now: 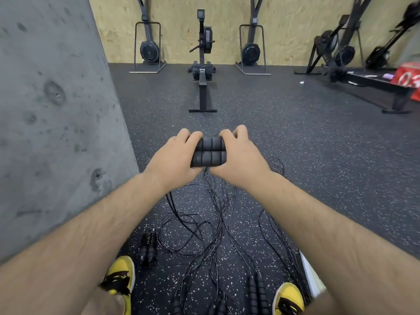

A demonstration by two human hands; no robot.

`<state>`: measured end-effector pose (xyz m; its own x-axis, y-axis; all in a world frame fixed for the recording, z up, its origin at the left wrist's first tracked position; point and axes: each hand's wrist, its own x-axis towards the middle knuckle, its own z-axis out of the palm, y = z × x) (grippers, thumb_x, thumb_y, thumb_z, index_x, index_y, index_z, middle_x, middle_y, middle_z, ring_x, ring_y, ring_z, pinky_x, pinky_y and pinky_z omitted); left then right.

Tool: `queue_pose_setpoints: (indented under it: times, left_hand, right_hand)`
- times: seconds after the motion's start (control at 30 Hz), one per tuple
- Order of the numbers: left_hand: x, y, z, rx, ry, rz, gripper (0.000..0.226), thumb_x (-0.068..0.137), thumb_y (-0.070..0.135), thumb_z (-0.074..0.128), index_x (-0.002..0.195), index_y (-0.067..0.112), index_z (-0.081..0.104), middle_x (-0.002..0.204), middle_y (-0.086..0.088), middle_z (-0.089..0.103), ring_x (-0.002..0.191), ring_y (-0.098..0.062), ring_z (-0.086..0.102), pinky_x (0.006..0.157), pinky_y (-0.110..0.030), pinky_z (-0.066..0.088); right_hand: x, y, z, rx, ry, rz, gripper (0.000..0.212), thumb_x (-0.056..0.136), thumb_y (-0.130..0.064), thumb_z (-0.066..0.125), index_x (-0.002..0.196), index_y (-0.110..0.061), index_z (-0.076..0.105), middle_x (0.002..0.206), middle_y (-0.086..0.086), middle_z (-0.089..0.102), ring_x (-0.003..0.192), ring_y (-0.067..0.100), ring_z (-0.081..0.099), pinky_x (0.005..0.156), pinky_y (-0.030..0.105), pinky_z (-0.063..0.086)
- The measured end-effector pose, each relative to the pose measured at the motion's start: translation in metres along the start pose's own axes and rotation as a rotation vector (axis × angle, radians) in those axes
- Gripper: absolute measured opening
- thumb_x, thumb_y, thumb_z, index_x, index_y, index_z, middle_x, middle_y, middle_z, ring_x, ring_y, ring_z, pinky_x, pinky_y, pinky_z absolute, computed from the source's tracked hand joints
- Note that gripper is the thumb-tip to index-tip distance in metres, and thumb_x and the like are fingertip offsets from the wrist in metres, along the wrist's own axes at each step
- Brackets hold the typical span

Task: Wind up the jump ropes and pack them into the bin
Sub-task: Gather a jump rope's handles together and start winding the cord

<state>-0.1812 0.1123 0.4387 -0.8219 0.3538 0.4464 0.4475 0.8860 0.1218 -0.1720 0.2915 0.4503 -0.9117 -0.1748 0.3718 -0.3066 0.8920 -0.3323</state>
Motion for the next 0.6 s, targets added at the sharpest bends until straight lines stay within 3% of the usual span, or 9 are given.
queue_pose_setpoints:
  times: [0.2, 0.27, 0.3, 0.37, 0.43, 0.5, 0.57, 0.6]
  left_hand:
    - [0.004, -0.002, -0.01, 0.232, 0.074, 0.143, 0.055, 0.075, 0.055, 0.059, 0.106, 0.01, 0.056, 0.096, -0.006, 0.058, 0.089, -0.032, 0.054, 0.071, -0.041, 0.044]
    - [0.007, -0.007, -0.013, 0.238, 0.085, 0.193, 0.062, 0.079, 0.053, 0.063, 0.123, 0.01, 0.055, 0.098, -0.008, 0.058, 0.085, -0.034, 0.058, 0.07, -0.042, 0.046]
    - [0.008, -0.008, -0.014, 0.235, 0.095, 0.205, 0.07, 0.08, 0.052, 0.064, 0.136, 0.012, 0.051, 0.1, -0.009, 0.058, 0.085, -0.034, 0.058, 0.07, -0.043, 0.049]
    - [0.008, -0.012, -0.017, 0.243, 0.128, 0.205, 0.082, 0.083, 0.053, 0.06, 0.154, 0.019, 0.038, 0.099, -0.01, 0.055, 0.082, -0.033, 0.057, 0.066, -0.043, 0.05]
    - [0.006, -0.013, -0.02, 0.258, 0.159, 0.192, 0.083, 0.086, 0.057, 0.052, 0.16, 0.025, 0.029, 0.095, -0.009, 0.051, 0.077, -0.03, 0.053, 0.06, -0.039, 0.045]
    - [0.004, -0.015, -0.024, 0.266, 0.18, 0.174, 0.083, 0.088, 0.06, 0.051, 0.161, 0.028, 0.026, 0.091, -0.007, 0.047, 0.074, -0.028, 0.05, 0.058, -0.034, 0.036]
    - [0.001, -0.018, -0.027, 0.26, 0.19, 0.152, 0.083, 0.09, 0.065, 0.052, 0.161, 0.032, 0.025, 0.09, -0.006, 0.044, 0.074, -0.026, 0.047, 0.059, -0.032, 0.031]
    - [0.0, -0.02, -0.028, 0.256, 0.195, 0.144, 0.083, 0.09, 0.067, 0.051, 0.161, 0.034, 0.024, 0.09, -0.005, 0.043, 0.074, -0.026, 0.047, 0.059, -0.031, 0.03]
  right_hand:
    - [-0.001, -0.004, -0.004, -0.107, 0.089, -0.057, 0.039, 0.083, -0.033, 0.063, 0.115, -0.016, 0.048, 0.107, 0.006, 0.047, 0.093, 0.037, 0.061, 0.07, 0.036, 0.042]
    - [0.001, -0.002, -0.001, 0.05, 0.121, -0.028, 0.059, 0.08, -0.033, 0.066, 0.132, -0.021, 0.041, 0.115, 0.004, 0.05, 0.096, 0.035, 0.063, 0.076, 0.039, 0.05]
    - [0.002, -0.001, 0.0, 0.216, 0.117, -0.005, 0.08, 0.077, -0.035, 0.069, 0.145, -0.027, 0.028, 0.12, 0.003, 0.053, 0.098, 0.032, 0.065, 0.082, 0.044, 0.053]
    - [0.003, 0.002, 0.002, 0.497, 0.136, 0.072, 0.108, 0.07, -0.038, 0.073, 0.151, -0.046, 0.002, 0.124, 0.001, 0.056, 0.1, 0.024, 0.067, 0.087, 0.045, 0.054]
    - [0.002, 0.007, 0.001, 0.561, 0.128, 0.17, 0.114, 0.071, -0.037, 0.076, 0.153, -0.041, -0.002, 0.116, -0.002, 0.058, 0.097, 0.016, 0.065, 0.085, 0.036, 0.052]
    - [0.0, 0.008, 0.002, 0.528, 0.023, 0.245, 0.098, 0.076, -0.033, 0.076, 0.153, -0.027, 0.016, 0.113, -0.004, 0.062, 0.096, 0.015, 0.064, 0.085, 0.034, 0.051]
    - [0.002, 0.001, 0.014, 0.444, -0.146, 0.23, 0.06, 0.079, -0.034, 0.072, 0.133, -0.023, 0.047, 0.114, -0.005, 0.064, 0.093, 0.013, 0.064, 0.082, 0.03, 0.052]
    - [0.003, -0.006, 0.021, 0.433, -0.226, 0.195, 0.048, 0.08, -0.035, 0.071, 0.124, -0.025, 0.054, 0.114, -0.006, 0.064, 0.092, 0.011, 0.063, 0.08, 0.029, 0.051]
